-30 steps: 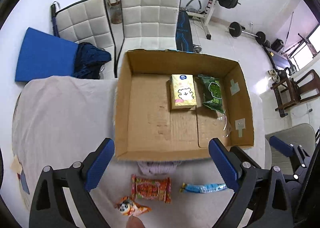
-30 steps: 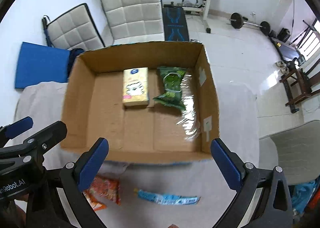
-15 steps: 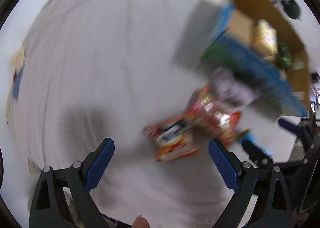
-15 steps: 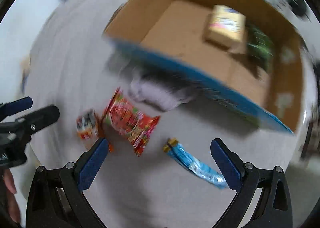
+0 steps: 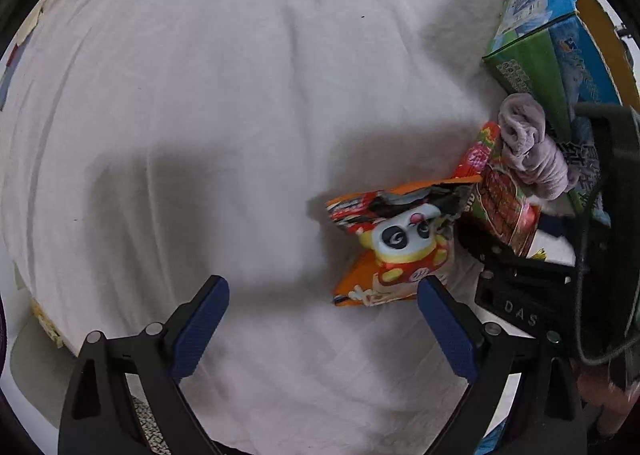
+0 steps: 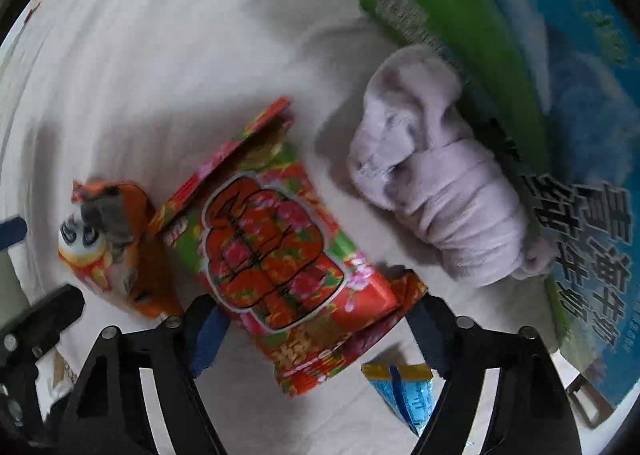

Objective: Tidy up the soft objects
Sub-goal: 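Grasp the orange panda bag with left tool while right tool grasps red snack bag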

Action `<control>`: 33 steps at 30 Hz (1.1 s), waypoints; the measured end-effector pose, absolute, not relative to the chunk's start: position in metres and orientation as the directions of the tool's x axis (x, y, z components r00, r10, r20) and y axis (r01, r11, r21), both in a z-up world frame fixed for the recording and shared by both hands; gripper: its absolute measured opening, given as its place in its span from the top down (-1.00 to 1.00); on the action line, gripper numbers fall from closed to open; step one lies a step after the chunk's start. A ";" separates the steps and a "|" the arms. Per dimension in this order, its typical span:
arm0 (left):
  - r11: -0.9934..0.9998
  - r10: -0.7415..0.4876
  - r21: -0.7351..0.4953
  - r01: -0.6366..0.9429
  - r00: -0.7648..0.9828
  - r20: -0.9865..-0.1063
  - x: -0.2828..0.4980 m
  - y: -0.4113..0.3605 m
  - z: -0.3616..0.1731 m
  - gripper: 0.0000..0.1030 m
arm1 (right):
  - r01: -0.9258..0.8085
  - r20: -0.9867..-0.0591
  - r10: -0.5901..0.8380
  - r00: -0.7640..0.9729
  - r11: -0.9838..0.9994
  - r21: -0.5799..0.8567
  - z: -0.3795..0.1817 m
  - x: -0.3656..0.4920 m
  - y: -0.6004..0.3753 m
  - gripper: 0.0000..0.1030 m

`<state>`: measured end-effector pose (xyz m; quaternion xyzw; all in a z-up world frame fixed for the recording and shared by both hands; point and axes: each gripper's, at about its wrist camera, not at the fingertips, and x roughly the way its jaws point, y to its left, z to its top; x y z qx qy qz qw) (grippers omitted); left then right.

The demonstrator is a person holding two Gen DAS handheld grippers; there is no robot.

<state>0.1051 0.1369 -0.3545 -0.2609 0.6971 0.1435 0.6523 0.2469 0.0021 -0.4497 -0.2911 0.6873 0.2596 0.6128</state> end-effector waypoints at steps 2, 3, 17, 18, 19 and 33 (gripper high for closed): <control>0.822 -0.185 -0.151 -0.549 -0.008 -0.983 0.106 0.136 -0.357 -0.87 | -0.656 -0.991 -0.078 -0.107 0.754 0.011 -0.448 0.248 -0.010 -0.33; 0.826 -0.187 -0.153 -0.543 -0.008 -0.982 0.108 0.133 -0.358 -0.87 | -0.624 -0.990 -0.080 -0.115 0.781 0.010 -0.447 0.249 -0.018 -0.32; 0.850 -0.255 -0.185 -0.494 -0.077 -0.964 0.146 0.106 -0.403 -0.40 | -0.239 -0.969 0.089 -0.232 0.960 0.145 -0.441 0.238 -0.091 -0.33; 0.862 -0.232 -0.167 -0.478 -0.079 -0.970 0.148 0.104 -0.402 -0.31 | -0.266 -0.972 0.089 -0.216 0.953 0.146 -0.437 0.235 -0.090 -0.33; 0.874 -0.215 -0.157 -0.459 -0.076 -0.974 0.149 0.101 -0.401 -0.08 | -0.291 -0.975 0.082 -0.206 0.946 0.141 -0.434 0.233 -0.087 -0.33; 0.925 -0.111 -0.069 -0.374 -0.093 -0.989 0.135 0.086 -0.401 0.00 | -0.476 -0.983 -0.061 -0.175 0.879 0.030 -0.460 0.217 -0.008 -0.44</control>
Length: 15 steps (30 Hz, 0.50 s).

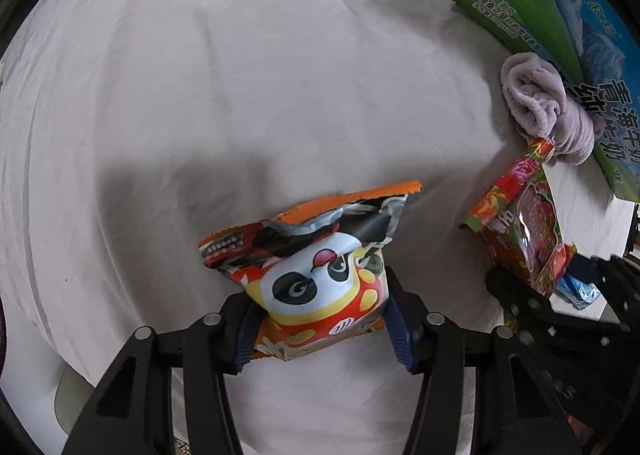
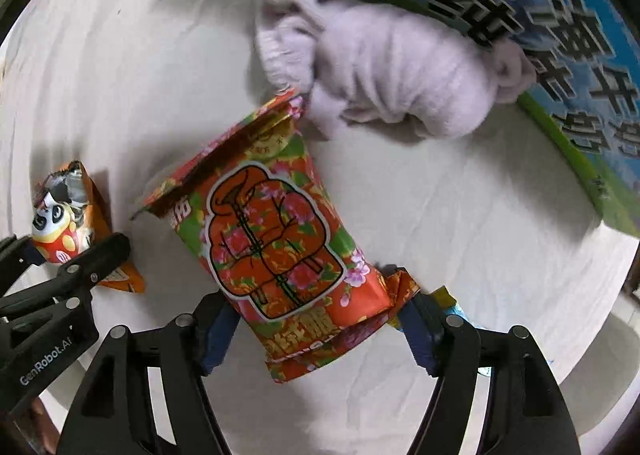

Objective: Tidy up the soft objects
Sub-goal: 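Carry both bags into the box and open both tools to release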

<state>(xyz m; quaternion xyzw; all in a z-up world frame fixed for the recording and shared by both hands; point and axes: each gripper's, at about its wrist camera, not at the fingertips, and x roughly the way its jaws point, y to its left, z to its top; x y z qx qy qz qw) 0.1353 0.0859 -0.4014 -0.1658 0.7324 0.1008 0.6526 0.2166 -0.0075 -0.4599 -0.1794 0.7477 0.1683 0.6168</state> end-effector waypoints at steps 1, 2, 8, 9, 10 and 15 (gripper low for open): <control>0.924 -0.113 -0.071 -0.375 -0.092 -0.989 0.135 0.085 -0.402 0.00 | -0.470 -0.982 -0.049 -0.181 0.882 0.043 -0.456 0.217 -0.006 -0.44; 0.924 -0.116 -0.074 -0.376 -0.090 -0.989 0.139 0.092 -0.403 0.00 | -0.465 -0.983 -0.040 -0.178 0.884 0.048 -0.451 0.216 -0.005 -0.44; 0.920 -0.117 -0.073 -0.385 -0.092 -0.989 0.130 0.094 -0.406 0.03 | -0.538 -0.992 -0.077 -0.101 0.843 -0.011 -0.441 0.212 0.015 -0.46; 0.921 -0.115 -0.071 -0.384 -0.094 -0.989 0.126 0.105 -0.394 0.03 | -0.555 -0.991 -0.097 -0.092 0.832 -0.030 -0.447 0.210 0.022 -0.47; 0.922 -0.113 -0.069 -0.382 -0.095 -0.989 0.126 0.104 -0.395 0.03 | -0.569 -0.990 -0.114 -0.085 0.821 -0.046 -0.452 0.209 0.028 -0.49; 0.926 -0.101 -0.059 -0.374 -0.094 -0.990 0.133 0.103 -0.389 0.06 | -0.591 -0.991 -0.123 -0.056 0.804 -0.067 -0.465 0.198 0.050 -0.40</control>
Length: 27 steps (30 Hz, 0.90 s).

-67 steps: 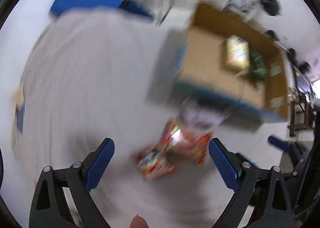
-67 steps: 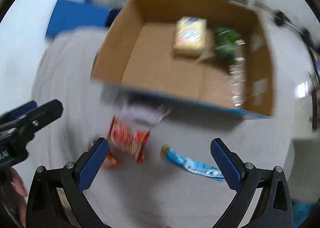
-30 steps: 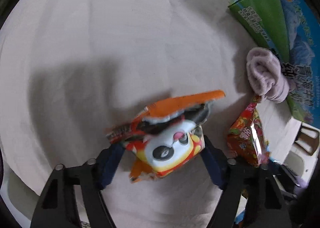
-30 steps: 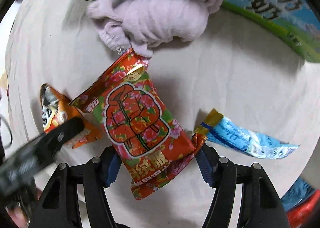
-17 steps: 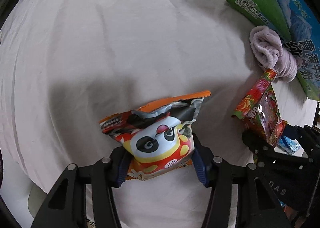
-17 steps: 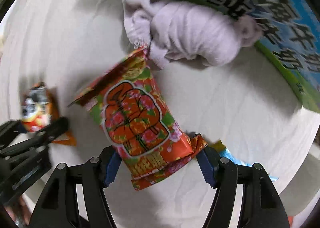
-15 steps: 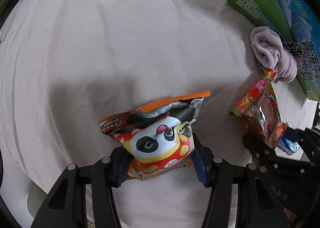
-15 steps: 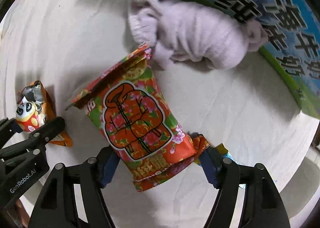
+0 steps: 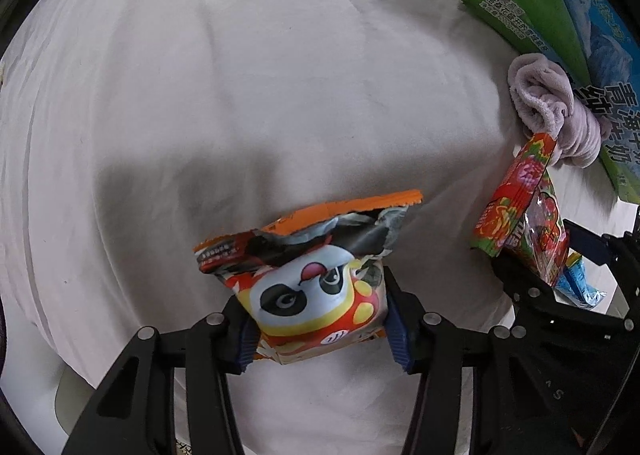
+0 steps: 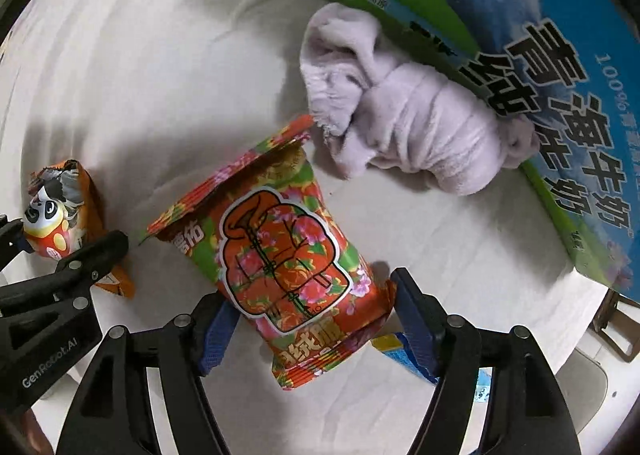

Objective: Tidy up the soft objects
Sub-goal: 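Carry both bags into the box and open both tools to release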

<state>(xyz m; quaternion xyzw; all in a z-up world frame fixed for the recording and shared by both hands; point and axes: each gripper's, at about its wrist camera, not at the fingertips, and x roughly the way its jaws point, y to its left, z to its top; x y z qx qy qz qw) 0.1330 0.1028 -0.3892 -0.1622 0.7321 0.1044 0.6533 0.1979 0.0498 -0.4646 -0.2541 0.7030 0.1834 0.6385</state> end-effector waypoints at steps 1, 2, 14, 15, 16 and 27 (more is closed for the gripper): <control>0.926 -0.099 -0.058 -0.374 -0.092 -0.991 0.132 0.100 -0.390 0.08 | -0.588 -0.991 -0.122 -0.050 0.806 -0.070 -0.464 0.198 0.041 -0.37; 0.926 -0.097 -0.056 -0.374 -0.091 -0.991 0.136 0.103 -0.390 0.11 | -0.579 -0.992 -0.118 -0.051 0.812 -0.067 -0.465 0.192 0.041 -0.32; 0.949 -0.079 -0.065 -0.309 -0.032 -0.996 0.128 0.082 -0.349 0.22 | -0.417 -0.994 0.050 -0.102 0.904 0.088 -0.431 0.145 0.020 -0.05; 0.951 -0.079 -0.069 -0.300 -0.023 -0.997 0.128 0.079 -0.344 0.22 | -0.406 -0.993 0.066 -0.099 0.908 0.101 -0.426 0.143 0.018 -0.03; 0.954 -0.083 -0.075 -0.291 -0.014 -0.996 0.128 0.076 -0.338 0.22 | -0.396 -0.992 0.078 -0.096 0.911 0.111 -0.422 0.141 0.016 -0.03; 0.969 -0.143 -0.166 -0.181 0.134 -0.981 0.151 0.048 -0.251 0.23 | -0.286 -0.974 0.225 -0.007 0.933 0.217 -0.361 0.154 -0.063 0.00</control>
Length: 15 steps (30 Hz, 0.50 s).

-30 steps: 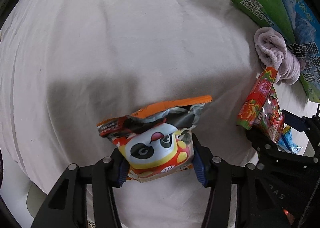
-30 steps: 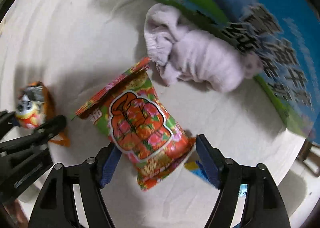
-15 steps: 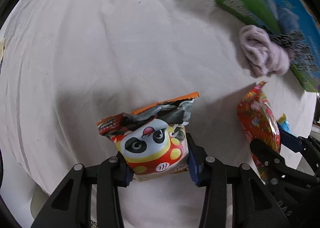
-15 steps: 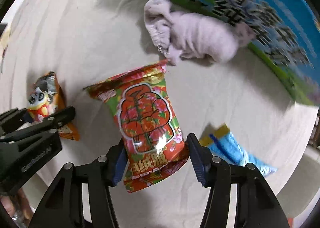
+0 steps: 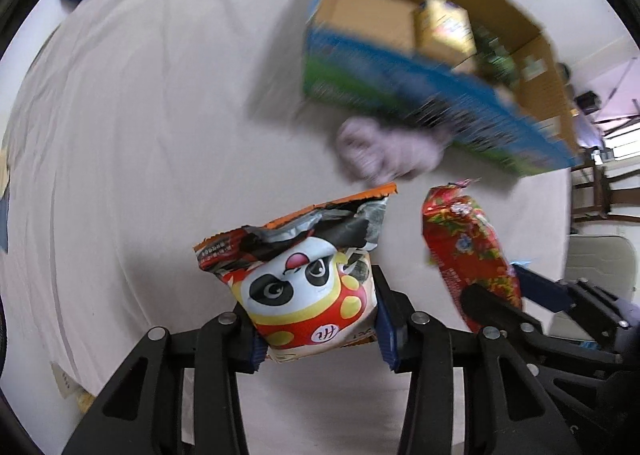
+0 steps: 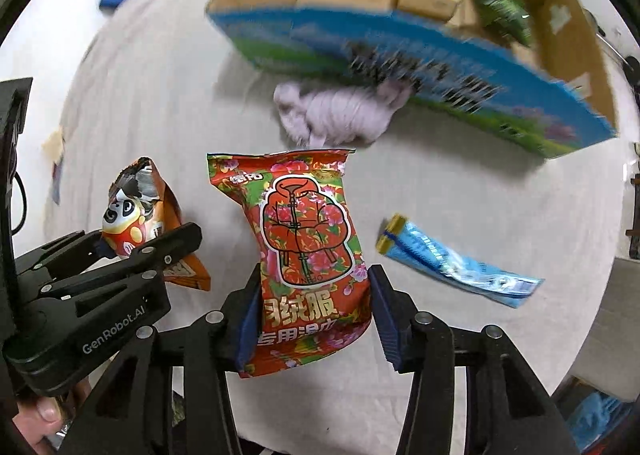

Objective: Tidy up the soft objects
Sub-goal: 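Carry both bags into the box and open both tools to release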

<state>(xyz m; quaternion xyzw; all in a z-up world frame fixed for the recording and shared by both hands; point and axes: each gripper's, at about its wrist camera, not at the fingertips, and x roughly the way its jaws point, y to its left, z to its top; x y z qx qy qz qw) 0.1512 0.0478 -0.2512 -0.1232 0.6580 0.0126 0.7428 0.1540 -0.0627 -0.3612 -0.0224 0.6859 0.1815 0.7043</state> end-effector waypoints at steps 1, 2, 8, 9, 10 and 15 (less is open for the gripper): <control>0.970 -0.151 -0.176 -0.167 0.153 -0.977 0.156 0.045 -0.239 0.23 | -0.274 -0.971 0.240 0.007 0.934 0.229 -0.353 0.156 -0.071 0.00; 0.970 -0.162 -0.189 -0.151 0.172 -0.972 0.158 0.041 -0.228 0.23 | -0.261 -0.967 0.252 0.022 0.935 0.238 -0.338 0.163 -0.081 0.00; 0.975 -0.198 -0.218 -0.045 0.271 -0.942 0.207 0.021 -0.163 0.23 | -0.182 -0.943 0.287 0.170 0.949 0.256 -0.227 0.220 -0.139 0.01; 0.978 -0.194 -0.208 -0.021 0.276 -0.941 0.220 0.017 -0.157 0.23 | -0.167 -0.941 0.281 0.190 0.953 0.251 -0.217 0.228 -0.145 0.01; 0.980 -0.191 -0.201 -0.006 0.282 -0.940 0.233 0.014 -0.153 0.23 | -0.155 -0.940 0.269 0.208 0.958 0.240 -0.204 0.240 -0.153 0.01; 0.986 -0.166 -0.161 0.038 0.255 -0.952 0.296 0.008 -0.163 0.22 | -0.073 -0.946 0.209 0.247 0.978 0.197 -0.204 0.285 -0.182 0.01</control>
